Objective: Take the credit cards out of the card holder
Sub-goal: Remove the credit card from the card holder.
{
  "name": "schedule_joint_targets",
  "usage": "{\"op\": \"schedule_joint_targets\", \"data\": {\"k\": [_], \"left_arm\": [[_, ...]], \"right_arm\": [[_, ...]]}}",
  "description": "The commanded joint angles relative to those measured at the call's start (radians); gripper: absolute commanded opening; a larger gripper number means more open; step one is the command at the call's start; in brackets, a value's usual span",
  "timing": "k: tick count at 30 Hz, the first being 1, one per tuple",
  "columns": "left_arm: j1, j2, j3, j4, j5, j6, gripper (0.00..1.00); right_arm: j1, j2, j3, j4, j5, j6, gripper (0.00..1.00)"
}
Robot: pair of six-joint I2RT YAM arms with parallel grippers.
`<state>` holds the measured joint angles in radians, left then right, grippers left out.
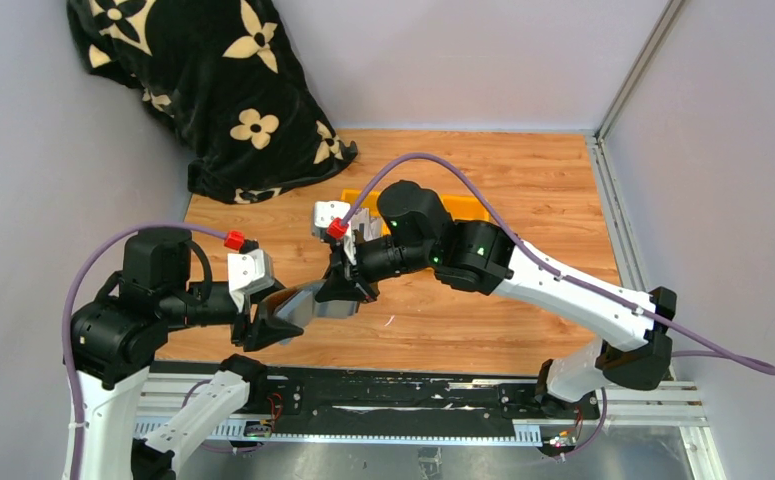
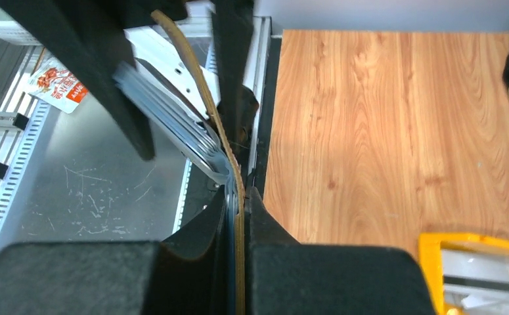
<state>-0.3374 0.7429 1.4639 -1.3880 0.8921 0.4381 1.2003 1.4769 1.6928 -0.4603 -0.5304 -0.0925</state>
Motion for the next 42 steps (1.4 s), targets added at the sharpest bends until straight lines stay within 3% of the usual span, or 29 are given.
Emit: {"op": "schedule_joint_targets", "data": {"k": [1, 5, 12, 14, 16, 21, 28, 42], "left_arm": [[-0.009, -0.014, -0.005, 0.014, -0.004, 0.025, 0.57], [-0.009, -0.035, -0.027, 0.014, -0.007, 0.037, 0.55], [-0.009, -0.002, -0.015, 0.012, 0.011, 0.032, 0.52], [-0.009, 0.012, -0.01, 0.011, 0.04, 0.012, 0.58], [-0.009, 0.008, -0.008, 0.011, 0.072, 0.015, 0.79], [-0.009, -0.004, -0.002, 0.055, 0.084, 0.019, 0.97], [-0.008, -0.061, -0.067, 0.272, -0.119, -0.12, 1.0], [-0.008, -0.127, -0.138, 0.354, -0.242, -0.124, 0.95]], "right_arm": [[-0.061, -0.1, -0.143, 0.209, -0.009, 0.154, 0.0], [-0.103, -0.166, -0.227, 0.318, -0.05, 0.243, 0.0], [-0.103, -0.167, -0.219, 0.357, -0.092, 0.336, 0.0], [-0.096, -0.165, -0.214, 0.354, -0.07, 0.363, 0.0], [-0.08, -0.163, -0.2, 0.327, -0.01, 0.376, 0.0], [-0.004, -0.132, -0.124, 0.209, 0.29, 0.391, 0.0], [0.12, -0.029, 0.02, 0.096, 0.699, 0.398, 0.0], [0.214, 0.046, 0.134, 0.075, 0.876, 0.352, 0.0]]}}
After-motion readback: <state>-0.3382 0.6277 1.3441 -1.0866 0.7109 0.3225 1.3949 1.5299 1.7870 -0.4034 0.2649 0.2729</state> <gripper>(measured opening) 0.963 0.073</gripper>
